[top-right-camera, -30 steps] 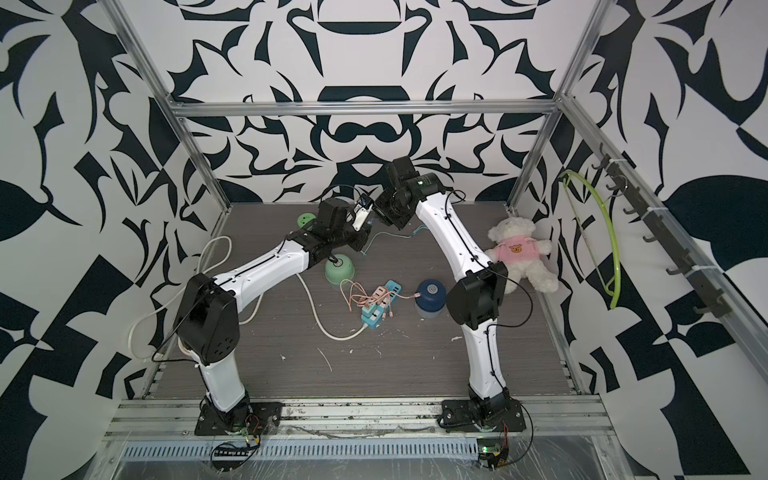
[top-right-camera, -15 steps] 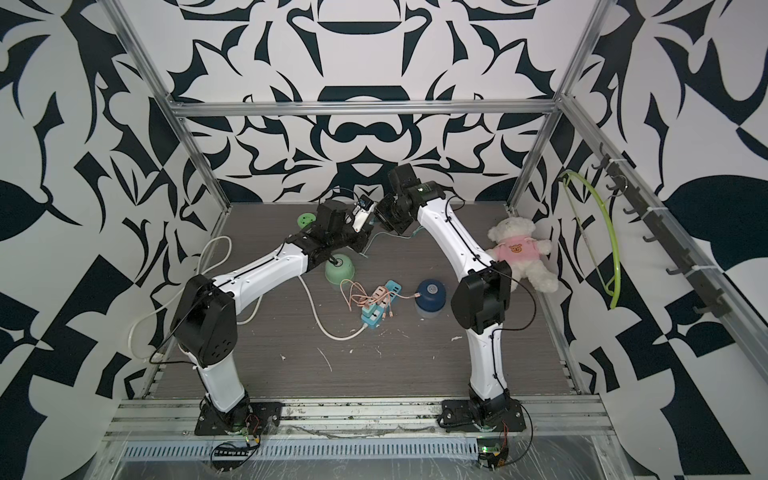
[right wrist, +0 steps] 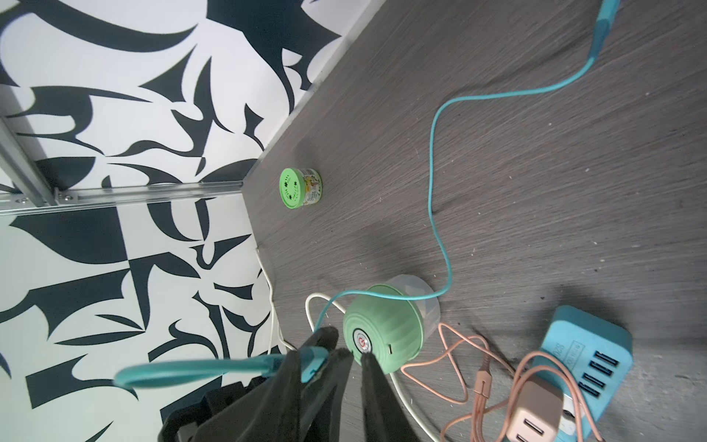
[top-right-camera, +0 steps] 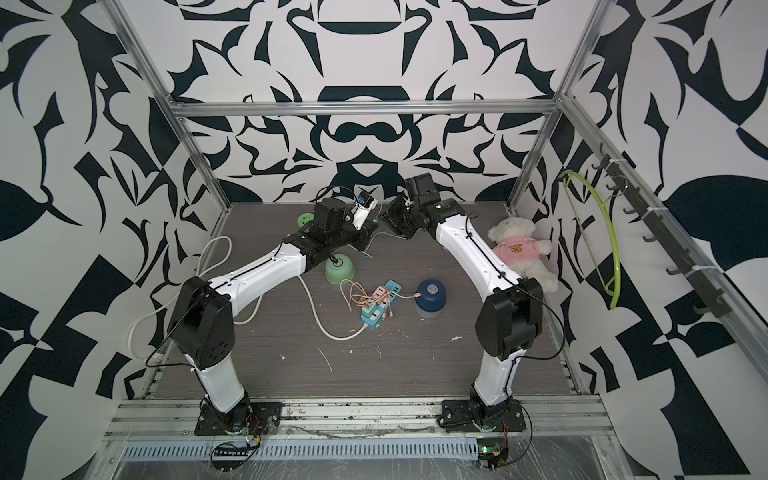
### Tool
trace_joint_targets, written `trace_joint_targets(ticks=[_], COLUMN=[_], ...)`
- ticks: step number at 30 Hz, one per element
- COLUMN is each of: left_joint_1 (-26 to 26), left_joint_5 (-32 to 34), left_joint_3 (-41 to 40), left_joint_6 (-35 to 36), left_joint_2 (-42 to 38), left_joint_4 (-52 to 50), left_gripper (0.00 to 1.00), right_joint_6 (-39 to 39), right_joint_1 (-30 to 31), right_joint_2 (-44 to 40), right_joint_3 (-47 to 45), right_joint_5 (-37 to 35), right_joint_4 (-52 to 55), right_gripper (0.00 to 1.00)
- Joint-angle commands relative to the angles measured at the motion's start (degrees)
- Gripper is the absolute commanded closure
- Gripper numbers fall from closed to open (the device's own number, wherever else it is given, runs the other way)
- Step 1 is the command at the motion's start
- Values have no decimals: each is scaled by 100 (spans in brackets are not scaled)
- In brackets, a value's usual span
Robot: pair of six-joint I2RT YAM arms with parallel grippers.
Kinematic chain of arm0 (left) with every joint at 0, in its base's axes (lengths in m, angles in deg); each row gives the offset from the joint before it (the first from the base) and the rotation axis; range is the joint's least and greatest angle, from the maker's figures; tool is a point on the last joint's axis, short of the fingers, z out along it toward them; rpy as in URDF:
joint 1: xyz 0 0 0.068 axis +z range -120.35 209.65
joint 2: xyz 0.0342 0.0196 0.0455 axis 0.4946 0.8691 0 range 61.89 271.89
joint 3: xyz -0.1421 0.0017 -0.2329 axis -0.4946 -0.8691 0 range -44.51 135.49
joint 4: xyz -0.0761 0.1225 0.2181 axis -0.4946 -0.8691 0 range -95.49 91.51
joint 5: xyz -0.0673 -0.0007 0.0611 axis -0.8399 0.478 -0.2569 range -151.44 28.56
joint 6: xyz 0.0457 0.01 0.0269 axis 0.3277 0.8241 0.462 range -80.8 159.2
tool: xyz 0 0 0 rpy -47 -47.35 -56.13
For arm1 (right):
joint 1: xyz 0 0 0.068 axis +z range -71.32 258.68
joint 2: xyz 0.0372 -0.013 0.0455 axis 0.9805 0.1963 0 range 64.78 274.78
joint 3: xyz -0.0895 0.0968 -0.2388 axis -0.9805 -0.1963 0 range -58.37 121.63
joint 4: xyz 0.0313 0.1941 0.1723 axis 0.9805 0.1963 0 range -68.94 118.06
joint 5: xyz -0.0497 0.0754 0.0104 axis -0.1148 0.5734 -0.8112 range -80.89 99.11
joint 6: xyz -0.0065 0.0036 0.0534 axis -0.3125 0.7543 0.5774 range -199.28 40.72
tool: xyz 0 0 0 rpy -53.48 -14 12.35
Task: Charge the cordless meat grinders
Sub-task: Pick up the charging cable from the center of the board.
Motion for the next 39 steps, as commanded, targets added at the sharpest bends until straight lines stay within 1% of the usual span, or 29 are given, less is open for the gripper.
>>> trace_joint_targets(ticks=[1, 9, 23, 28, 30, 32, 33, 34, 35, 36, 39], left_joint_1=[-40, -41, -40, -33, -2, 29, 37, 38, 36, 39, 35], left_joint_5=[-165, -235, -432, -426, -363, -283, -270, -278, -313, -367, -435], left_joint_3=[-12, 52, 313, 420, 464, 448, 414, 387, 360, 345, 349], left_joint_6=[-76, -121, -297, -390, -459, -468, -456, -440, -438, -444, -496], left_joint_2=[-118, -65, 156, 239, 271, 233, 211, 194, 186, 183, 201], left_joint_4=[30, -21, -274, -427, -512, -570, -567, -551, -527, -483, -383], left_gripper=[100, 100, 100, 100, 100, 100, 100, 100, 100, 100, 100], right_joint_6=[-126, -12, 118, 113, 7, -244, -478, -660, -719, -724, -555], right_joint_1=[36, 37, 37, 31, -37, -182, -257, -277, -298, -321, -247], right_joint_2=[-284, -311, -523, -669, -932, -1453, -1758, -1962, -2036, -1959, -1440], right_joint_3=[-85, -135, -565, -712, -856, -1192, -1317, -1425, -1505, -1505, -1281], right_joint_5=[219, 233, 247, 236, -34, -531, -903, -1135, -1109, -879, -288], right_joint_4=[-565, -803, -1275, -1366, -1168, -1026, -890, -728, -671, -606, -593], right_gripper=[72, 68, 67, 69, 70, 69, 69, 67, 65, 64, 59])
